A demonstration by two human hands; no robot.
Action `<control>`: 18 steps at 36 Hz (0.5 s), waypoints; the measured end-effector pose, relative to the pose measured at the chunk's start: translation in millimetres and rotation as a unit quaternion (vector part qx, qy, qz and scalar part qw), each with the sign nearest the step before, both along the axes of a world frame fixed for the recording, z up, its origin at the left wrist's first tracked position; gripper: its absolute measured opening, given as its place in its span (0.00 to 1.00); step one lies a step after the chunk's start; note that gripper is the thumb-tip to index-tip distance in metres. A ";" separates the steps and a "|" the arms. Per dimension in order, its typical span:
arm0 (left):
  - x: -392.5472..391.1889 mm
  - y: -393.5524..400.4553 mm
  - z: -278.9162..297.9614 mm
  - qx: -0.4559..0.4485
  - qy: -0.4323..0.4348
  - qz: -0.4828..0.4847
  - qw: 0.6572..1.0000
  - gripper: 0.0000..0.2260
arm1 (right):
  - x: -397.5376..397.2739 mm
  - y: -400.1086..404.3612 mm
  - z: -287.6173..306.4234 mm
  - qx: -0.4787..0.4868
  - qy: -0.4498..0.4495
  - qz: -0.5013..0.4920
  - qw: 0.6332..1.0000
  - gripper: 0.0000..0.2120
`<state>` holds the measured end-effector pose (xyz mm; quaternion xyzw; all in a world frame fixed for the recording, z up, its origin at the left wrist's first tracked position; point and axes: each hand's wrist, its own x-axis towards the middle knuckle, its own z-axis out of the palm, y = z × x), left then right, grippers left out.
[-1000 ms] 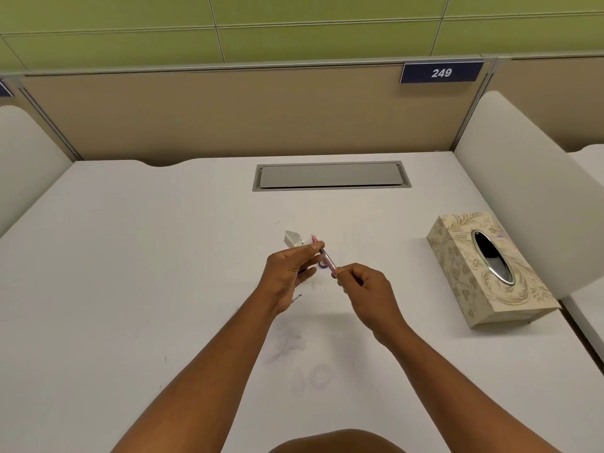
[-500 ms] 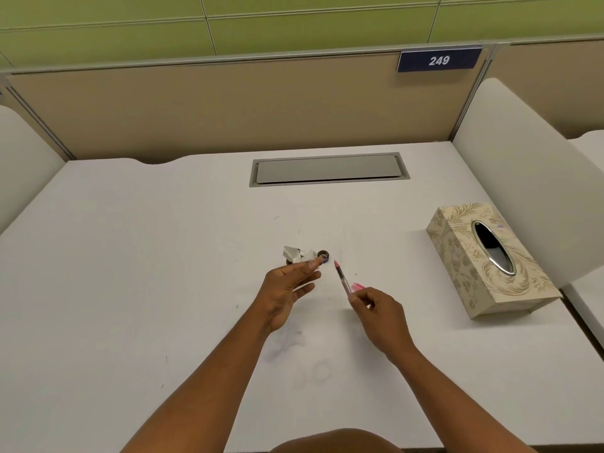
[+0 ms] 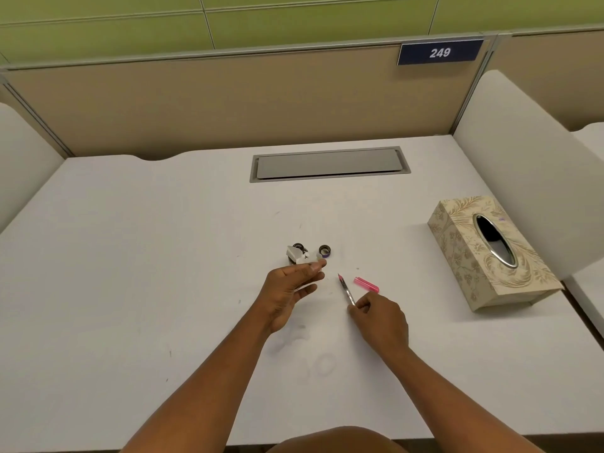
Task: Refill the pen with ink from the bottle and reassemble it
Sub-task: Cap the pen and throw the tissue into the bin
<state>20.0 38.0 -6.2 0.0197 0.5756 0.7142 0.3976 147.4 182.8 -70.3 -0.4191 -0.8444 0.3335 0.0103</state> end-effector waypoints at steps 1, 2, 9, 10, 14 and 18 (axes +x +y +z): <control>-0.4 -0.7 0.3 0.000 0.002 -0.003 1.000 0.09 | 0.0 0.1 -0.2 0.001 -0.003 -0.003 1.000 0.05; -0.8 -1.4 0.8 0.000 0.003 -0.005 1.000 0.09 | -0.3 0.1 -0.4 0.001 -0.005 -0.006 1.000 0.05; -2.6 -2.5 4.4 -0.001 0.004 -0.002 1.000 0.09 | -3.6 -1.5 0.8 0.014 -0.018 -0.010 1.000 0.06; -2.9 -2.3 5.2 0.001 0.005 -0.004 1.000 0.08 | -4.0 -1.6 0.8 0.016 -0.020 -0.012 1.000 0.06; -4.7 -1.9 7.1 0.006 0.006 -0.012 1.000 0.08 | -5.4 -2.5 1.1 0.025 -0.027 -0.014 0.999 0.07; -6.5 -3.4 7.0 0.009 0.008 -0.016 1.000 0.08 | -6.7 -4.0 2.0 0.035 -0.029 -0.012 0.999 0.08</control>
